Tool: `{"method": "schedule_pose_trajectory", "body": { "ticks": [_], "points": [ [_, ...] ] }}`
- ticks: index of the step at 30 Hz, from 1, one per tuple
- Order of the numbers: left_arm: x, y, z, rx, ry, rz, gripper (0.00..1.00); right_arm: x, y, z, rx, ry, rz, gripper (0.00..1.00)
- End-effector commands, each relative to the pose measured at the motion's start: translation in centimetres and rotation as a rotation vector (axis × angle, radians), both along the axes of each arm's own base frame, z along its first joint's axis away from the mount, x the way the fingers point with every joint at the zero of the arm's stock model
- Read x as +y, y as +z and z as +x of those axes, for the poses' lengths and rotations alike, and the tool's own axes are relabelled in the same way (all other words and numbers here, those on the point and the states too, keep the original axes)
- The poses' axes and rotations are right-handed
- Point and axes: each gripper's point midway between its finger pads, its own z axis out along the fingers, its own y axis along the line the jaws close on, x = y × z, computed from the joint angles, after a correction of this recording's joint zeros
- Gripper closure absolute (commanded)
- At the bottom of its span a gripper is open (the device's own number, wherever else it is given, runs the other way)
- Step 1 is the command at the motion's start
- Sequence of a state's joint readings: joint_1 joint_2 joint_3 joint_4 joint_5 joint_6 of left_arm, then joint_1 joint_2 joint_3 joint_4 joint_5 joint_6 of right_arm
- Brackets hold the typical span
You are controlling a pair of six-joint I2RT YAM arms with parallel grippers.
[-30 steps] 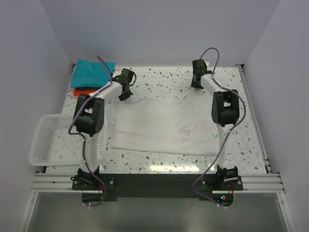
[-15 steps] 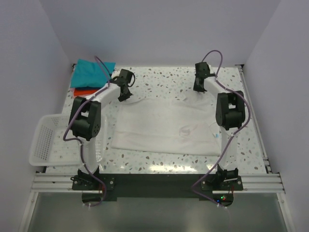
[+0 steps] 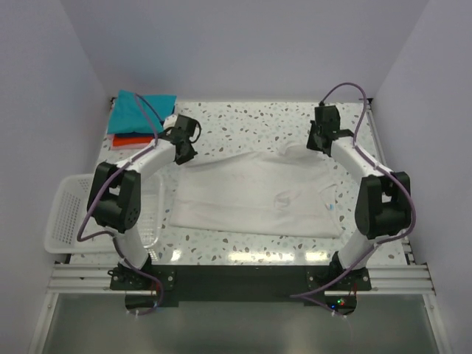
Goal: Fold and stack the t-shirts
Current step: Fold the tshirt
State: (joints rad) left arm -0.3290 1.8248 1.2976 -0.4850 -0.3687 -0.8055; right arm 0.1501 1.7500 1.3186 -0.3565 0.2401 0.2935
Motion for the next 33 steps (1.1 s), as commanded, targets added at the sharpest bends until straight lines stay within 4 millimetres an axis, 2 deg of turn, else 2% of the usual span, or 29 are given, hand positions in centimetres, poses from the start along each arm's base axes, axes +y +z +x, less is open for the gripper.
{"method": "schedule_pose_trajectory", "body": {
  "ticks": [1, 6, 7, 9, 11, 12, 13, 15, 16, 18, 27, 33],
  "points": [
    [0.1, 2.4, -0.5, -0.085, 0.028, -0.034, 1.0, -0.4, 1.6, -2.6, -0.045, -0.003, 0.012, 1.0],
    [0.7, 2.5, -2.3, -0.091, 0.038, -0.041, 1.0, -0.7, 2.2, -6.0, -0.045, 0.0, 0.024, 1.0],
    [0.7, 2.4, -2.6, -0.09, 0.038, -0.042, 1.0, -0.8, 1.8, -7.0, -0.03, 0.002, 0.022, 1.0],
    [1.1, 2.3, -3.3, -0.088, 0.048, -0.041, 1.0, -1.0, 2.8, -7.9, -0.049, 0.004, 0.026, 1.0],
    [1.2, 2.0, -3.9, -0.089, 0.053, -0.044, 1.0, -1.1, 2.2, -9.4, -0.022, 0.002, 0.023, 1.0],
    [1.5, 2.1, -4.1, -0.095, 0.062, -0.041, 1.0, -1.3, 2.9, -10.0, -0.04, -0.002, 0.028, 1.0],
    [1.6, 2.2, -4.2, -0.096, 0.065, -0.04, 1.0, -1.4, 2.3, -10.9, -0.019, -0.004, 0.024, 1.0],
    [1.9, 2.1, -4.7, -0.09, 0.073, -0.031, 1.0, -1.6, 3.2, -12.0, -0.042, -0.003, 0.027, 1.0],
    [1.9, 2.0, -4.8, -0.088, 0.075, -0.03, 1.0, -1.7, 2.9, -12.8, -0.029, -0.002, 0.024, 1.0],
    [2.1, 2.1, -5.2, -0.088, 0.08, -0.031, 1.0, -1.7, 3.3, -13.8, -0.038, 0.005, 0.029, 1.0],
    [2.3, 1.7, -6.6, -0.093, 0.087, -0.054, 1.0, -1.2, 1.4, -17.5, -0.002, 0.016, 0.076, 1.0],
    [2.8, 0.9, -7.6, -0.064, 0.12, -0.044, 1.0, -1.3, 1.2, -19.9, -0.003, 0.014, 0.089, 1.0]
  ]
}}
